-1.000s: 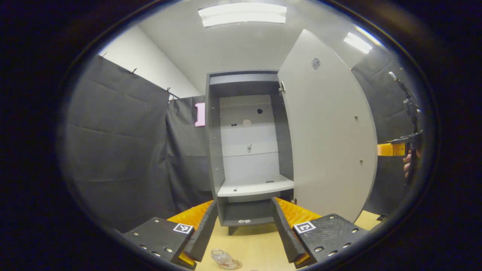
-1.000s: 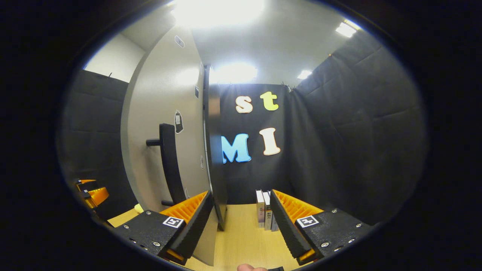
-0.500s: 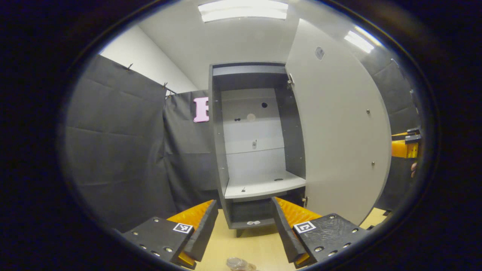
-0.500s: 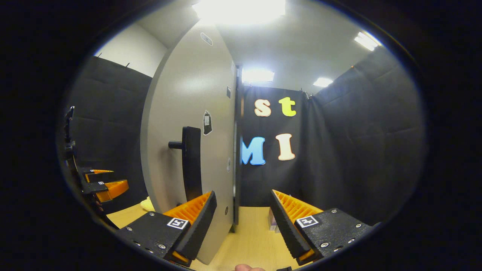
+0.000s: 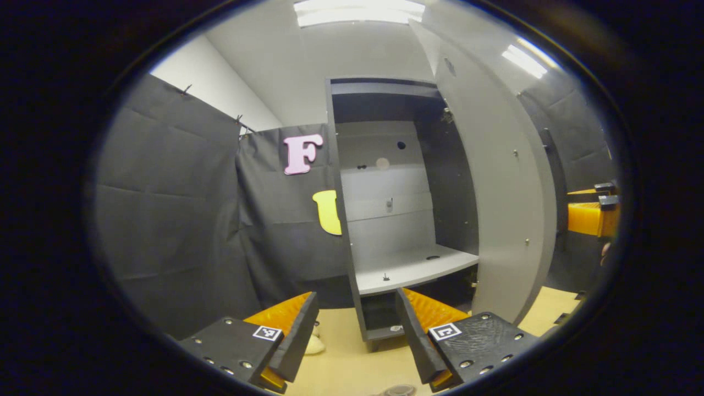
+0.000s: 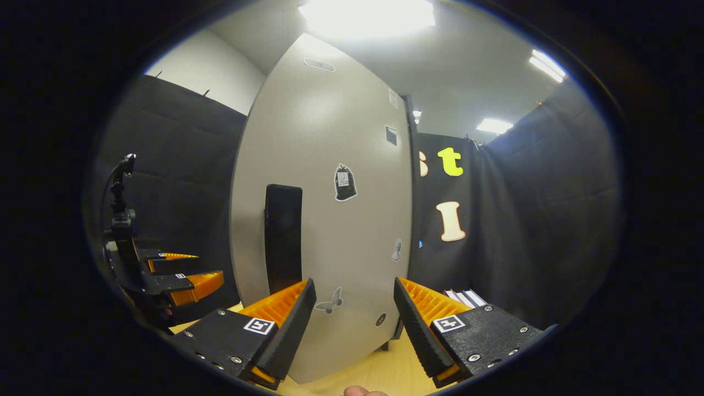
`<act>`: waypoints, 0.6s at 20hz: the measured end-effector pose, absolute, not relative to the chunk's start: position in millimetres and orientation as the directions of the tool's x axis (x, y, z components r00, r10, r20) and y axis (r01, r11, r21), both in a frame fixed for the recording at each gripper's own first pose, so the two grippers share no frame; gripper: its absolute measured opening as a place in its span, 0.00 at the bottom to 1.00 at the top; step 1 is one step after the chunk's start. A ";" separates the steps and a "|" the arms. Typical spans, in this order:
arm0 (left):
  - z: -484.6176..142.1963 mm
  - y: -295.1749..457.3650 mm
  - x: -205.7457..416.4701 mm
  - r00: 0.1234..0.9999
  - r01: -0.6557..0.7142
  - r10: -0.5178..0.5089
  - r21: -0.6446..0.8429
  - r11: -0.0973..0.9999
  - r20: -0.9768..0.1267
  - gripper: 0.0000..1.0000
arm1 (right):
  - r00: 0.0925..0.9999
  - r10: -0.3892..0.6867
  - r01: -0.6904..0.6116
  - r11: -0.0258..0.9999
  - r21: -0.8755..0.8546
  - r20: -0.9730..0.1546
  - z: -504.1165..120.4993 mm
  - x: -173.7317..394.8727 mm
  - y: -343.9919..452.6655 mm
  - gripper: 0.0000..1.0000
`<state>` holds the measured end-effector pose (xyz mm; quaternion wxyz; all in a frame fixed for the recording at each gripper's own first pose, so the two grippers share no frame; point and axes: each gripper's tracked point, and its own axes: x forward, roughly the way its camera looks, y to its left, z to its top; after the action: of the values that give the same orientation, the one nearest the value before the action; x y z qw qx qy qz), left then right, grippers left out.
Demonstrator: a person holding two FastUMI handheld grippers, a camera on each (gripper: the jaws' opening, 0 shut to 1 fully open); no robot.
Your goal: Open the cabinet door with the right hand, grasp the bottle in the cabinet with the left hand and place it on the coaster, then close the cabinet door with the right hand.
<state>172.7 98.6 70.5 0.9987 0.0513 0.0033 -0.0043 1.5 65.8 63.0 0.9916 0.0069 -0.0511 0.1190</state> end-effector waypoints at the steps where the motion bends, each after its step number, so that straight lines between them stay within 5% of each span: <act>1: 69.0 101.0 173.8 1.000 0.011 -0.010 0.098 0.995 -0.013 0.86 | 0.964 0.246 -0.247 0.969 -0.002 0.102 63.1 8.8 80.5 0.89; 12: 65.9 95.2 183.0 1.000 0.019 -0.019 0.011 1.000 -0.011 0.81 | 0.987 0.154 -0.155 0.988 0.022 0.036 46.0 50.3 80.2 0.95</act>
<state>183.0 95.2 65.9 0.9999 0.0056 0.0056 -0.0096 50.3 80.2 46.0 0.9968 0.0124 -0.0172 0.0777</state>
